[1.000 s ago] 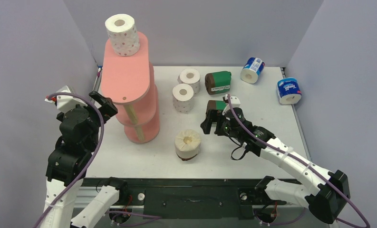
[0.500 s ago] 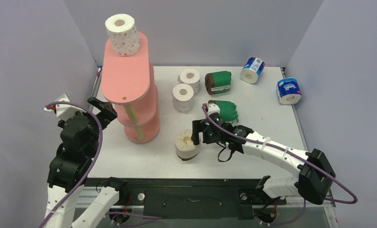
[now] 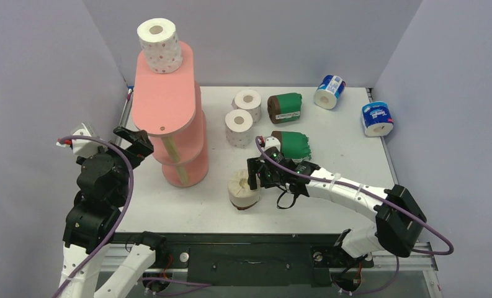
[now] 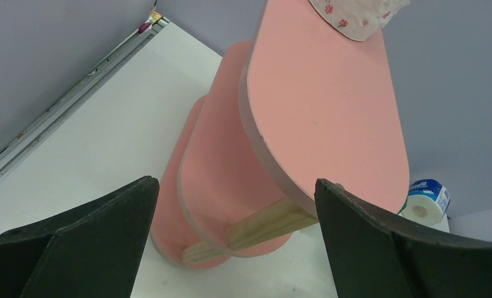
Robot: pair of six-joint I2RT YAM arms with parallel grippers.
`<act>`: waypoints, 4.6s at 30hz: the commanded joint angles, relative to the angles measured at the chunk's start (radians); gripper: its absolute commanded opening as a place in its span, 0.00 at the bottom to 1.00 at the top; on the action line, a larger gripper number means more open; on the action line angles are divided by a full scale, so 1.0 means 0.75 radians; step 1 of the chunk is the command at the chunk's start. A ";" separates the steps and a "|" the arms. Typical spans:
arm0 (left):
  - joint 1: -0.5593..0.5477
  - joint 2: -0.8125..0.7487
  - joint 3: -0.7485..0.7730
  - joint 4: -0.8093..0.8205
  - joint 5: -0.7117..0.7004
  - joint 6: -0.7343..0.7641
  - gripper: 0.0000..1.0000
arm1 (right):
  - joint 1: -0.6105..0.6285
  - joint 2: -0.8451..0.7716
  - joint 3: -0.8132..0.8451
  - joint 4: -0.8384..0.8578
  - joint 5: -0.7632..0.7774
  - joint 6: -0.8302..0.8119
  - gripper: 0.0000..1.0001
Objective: Place and organize the paper towels onto the shelf
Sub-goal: Pick up the paper towel from the center of the board, then place the paper towel on the shelf.
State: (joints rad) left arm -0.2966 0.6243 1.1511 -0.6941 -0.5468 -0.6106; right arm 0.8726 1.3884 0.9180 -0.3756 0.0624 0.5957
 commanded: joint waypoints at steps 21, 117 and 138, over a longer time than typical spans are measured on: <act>-0.007 -0.012 -0.100 0.145 -0.024 0.041 0.96 | 0.020 0.084 0.091 -0.047 0.019 0.004 0.49; -0.010 -0.113 -0.251 0.234 -0.010 -0.143 0.96 | 0.072 0.771 1.718 -0.405 -0.104 0.115 0.46; -0.010 -0.116 -0.236 0.232 0.008 -0.149 0.96 | 0.064 0.568 1.486 -0.264 -0.041 0.114 0.73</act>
State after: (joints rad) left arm -0.2996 0.5373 0.9581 -0.5716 -0.5560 -0.7216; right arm 0.9180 1.9167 2.0583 -0.6418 0.0044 0.6907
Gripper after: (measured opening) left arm 0.965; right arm 0.719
